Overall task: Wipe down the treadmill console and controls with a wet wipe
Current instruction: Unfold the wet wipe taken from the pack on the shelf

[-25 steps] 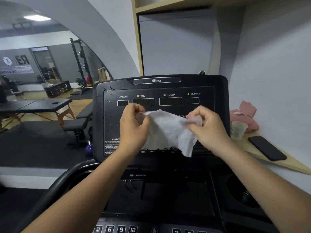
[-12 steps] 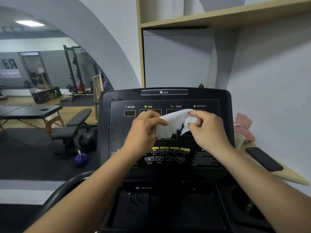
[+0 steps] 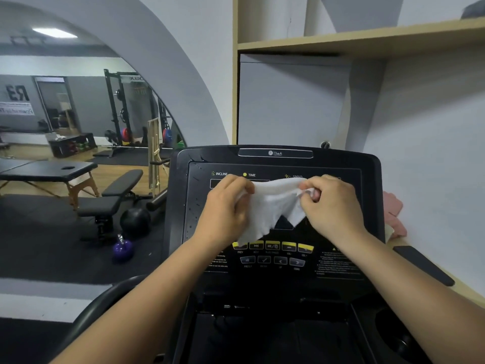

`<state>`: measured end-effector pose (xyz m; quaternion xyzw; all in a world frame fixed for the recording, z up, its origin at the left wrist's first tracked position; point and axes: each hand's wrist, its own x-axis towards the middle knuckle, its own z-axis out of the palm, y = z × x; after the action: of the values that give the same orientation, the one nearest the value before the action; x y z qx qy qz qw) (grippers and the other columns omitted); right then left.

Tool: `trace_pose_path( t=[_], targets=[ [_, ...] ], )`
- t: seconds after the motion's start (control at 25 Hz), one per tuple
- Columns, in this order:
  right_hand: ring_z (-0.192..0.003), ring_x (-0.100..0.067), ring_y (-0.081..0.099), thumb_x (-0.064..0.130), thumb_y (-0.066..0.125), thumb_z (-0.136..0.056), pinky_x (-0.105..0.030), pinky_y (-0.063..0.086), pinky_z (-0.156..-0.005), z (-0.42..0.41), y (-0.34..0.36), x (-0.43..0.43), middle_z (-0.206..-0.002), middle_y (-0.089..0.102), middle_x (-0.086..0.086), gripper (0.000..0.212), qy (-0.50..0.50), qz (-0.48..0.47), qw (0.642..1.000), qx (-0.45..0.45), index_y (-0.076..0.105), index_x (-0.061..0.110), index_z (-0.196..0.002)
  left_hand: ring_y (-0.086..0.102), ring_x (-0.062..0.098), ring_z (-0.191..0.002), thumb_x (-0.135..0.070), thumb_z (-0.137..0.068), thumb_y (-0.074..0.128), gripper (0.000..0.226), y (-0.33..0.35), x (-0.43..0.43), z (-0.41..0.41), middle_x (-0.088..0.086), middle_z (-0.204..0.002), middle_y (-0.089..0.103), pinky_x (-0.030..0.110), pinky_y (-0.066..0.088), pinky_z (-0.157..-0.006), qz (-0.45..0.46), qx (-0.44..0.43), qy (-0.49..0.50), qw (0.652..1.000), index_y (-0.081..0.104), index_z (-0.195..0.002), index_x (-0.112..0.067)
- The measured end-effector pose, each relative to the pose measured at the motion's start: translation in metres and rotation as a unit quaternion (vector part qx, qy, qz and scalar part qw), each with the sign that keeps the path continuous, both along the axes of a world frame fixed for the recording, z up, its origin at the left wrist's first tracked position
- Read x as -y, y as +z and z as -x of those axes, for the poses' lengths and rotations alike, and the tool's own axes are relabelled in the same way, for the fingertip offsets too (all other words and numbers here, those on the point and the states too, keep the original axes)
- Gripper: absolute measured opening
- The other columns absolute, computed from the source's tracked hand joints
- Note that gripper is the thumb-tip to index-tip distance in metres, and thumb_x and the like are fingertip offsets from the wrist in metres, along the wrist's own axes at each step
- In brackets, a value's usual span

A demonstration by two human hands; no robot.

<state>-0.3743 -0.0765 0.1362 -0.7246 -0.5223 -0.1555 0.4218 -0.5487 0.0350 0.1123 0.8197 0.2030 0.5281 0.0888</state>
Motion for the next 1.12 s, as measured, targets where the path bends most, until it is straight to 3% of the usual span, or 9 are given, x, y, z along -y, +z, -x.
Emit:
trace_pose_path(
  t=[0.16,0.32,0.44,0.6,0.68,0.8,0.84,1.0,1.12],
  targets=[
    [-0.076,-0.009,0.068,0.016,0.064,-0.089,-0.04,0.048,-0.103,0.011,0.007,-0.014,-0.063,0.069,0.01,0.041,0.018,-0.016,0.995,-0.101,0.062,0.012,-0.129,0.055,0.008,-0.081,0.007,-0.086,0.06,0.019,-0.004,-0.011,0.0,-0.001,-0.092,0.063,0.008,0.04,-0.072,-0.011,0.034,-0.009,0.999,0.07,-0.093,-0.007],
    [-0.069,0.0,0.067,0.016,0.069,-0.084,-0.027,0.057,-0.078,0.044,-0.018,-0.029,-0.082,0.071,0.011,0.036,0.102,-0.008,0.985,-0.142,0.066,0.018,-0.12,0.064,0.008,-0.084,0.011,-0.08,0.059,0.031,-0.01,-0.015,-0.003,0.001,-0.092,0.072,0.003,0.042,-0.076,0.038,0.023,-0.008,0.999,0.075,-0.096,-0.009],
    [-0.065,-0.009,0.061,0.023,0.073,-0.079,-0.028,0.054,-0.065,0.065,-0.05,-0.03,-0.093,0.062,0.012,0.044,0.116,0.02,0.985,-0.123,0.059,0.035,-0.119,0.066,0.005,-0.089,0.006,-0.08,0.06,0.03,-0.006,-0.017,0.007,-0.006,-0.094,0.072,0.017,0.05,-0.082,0.062,-0.016,-0.044,0.997,0.075,-0.097,-0.015],
    [-0.059,-0.001,0.047,0.024,0.073,-0.081,-0.013,0.036,-0.058,0.055,-0.045,-0.047,-0.078,0.057,0.009,0.016,0.098,0.043,0.99,-0.096,0.071,0.025,-0.097,0.06,-0.012,-0.076,0.013,-0.077,0.059,0.049,0.013,-0.014,0.029,-0.006,-0.096,0.072,0.006,0.042,-0.071,0.086,-0.055,-0.14,0.985,0.07,-0.115,-0.015],
    [-0.052,0.001,0.045,0.02,0.071,-0.086,-0.011,0.031,-0.051,0.053,-0.029,-0.051,-0.06,0.057,0.012,0.008,0.133,0.067,0.983,-0.104,0.071,0.021,-0.078,0.057,-0.006,-0.064,0.011,-0.081,0.062,0.061,0.02,-0.017,0.037,-0.002,-0.088,0.07,0.009,0.041,-0.061,0.22,-0.016,-0.263,0.939,0.056,-0.132,-0.022],
    [-0.053,0.005,0.054,0.008,0.067,-0.09,-0.012,0.039,-0.05,0.047,-0.012,-0.05,-0.069,0.066,0.011,0.012,0.213,0.04,0.954,-0.205,0.071,0.017,-0.084,0.048,0.01,-0.047,-0.037,-0.091,0.059,0.039,0.021,-0.028,0.048,0.002,-0.074,0.07,0.022,0.03,-0.046,0.497,0.12,-0.38,0.771,0.058,-0.127,-0.023],
    [-0.055,0.001,0.058,0.001,0.066,-0.089,-0.016,0.043,-0.048,0.045,-0.009,-0.048,-0.077,0.069,0.005,0.013,0.232,0.027,0.942,-0.239,0.072,0.013,-0.089,0.047,0.011,-0.045,-0.05,-0.089,0.054,0.044,0.015,-0.033,0.049,0.004,-0.076,0.071,0.023,0.03,-0.047,0.516,0.116,-0.349,0.774,0.062,-0.121,-0.022],
    [-0.072,-0.005,0.066,-0.011,0.064,-0.083,-0.022,0.055,-0.061,0.047,-0.005,-0.046,-0.087,0.07,-0.003,0.024,0.273,-0.004,0.919,-0.286,0.071,0.009,-0.095,0.054,0.01,-0.067,-0.05,-0.069,0.075,0.048,-0.009,-0.028,0.036,-0.003,-0.086,0.064,0.026,0.043,-0.06,0.377,-0.006,-0.195,0.905,0.066,-0.107,-0.024],
    [-0.072,-0.011,0.064,-0.009,0.06,-0.086,-0.026,0.053,-0.06,0.05,-0.003,-0.045,-0.083,0.069,-0.002,0.024,0.277,-0.023,0.905,-0.322,0.068,0.013,-0.091,0.059,0.013,-0.076,-0.054,-0.059,0.08,0.062,-0.015,-0.018,0.025,0.002,-0.095,0.064,0.033,0.053,-0.068,0.374,-0.031,-0.12,0.919,0.055,-0.107,-0.023]
  ],
)
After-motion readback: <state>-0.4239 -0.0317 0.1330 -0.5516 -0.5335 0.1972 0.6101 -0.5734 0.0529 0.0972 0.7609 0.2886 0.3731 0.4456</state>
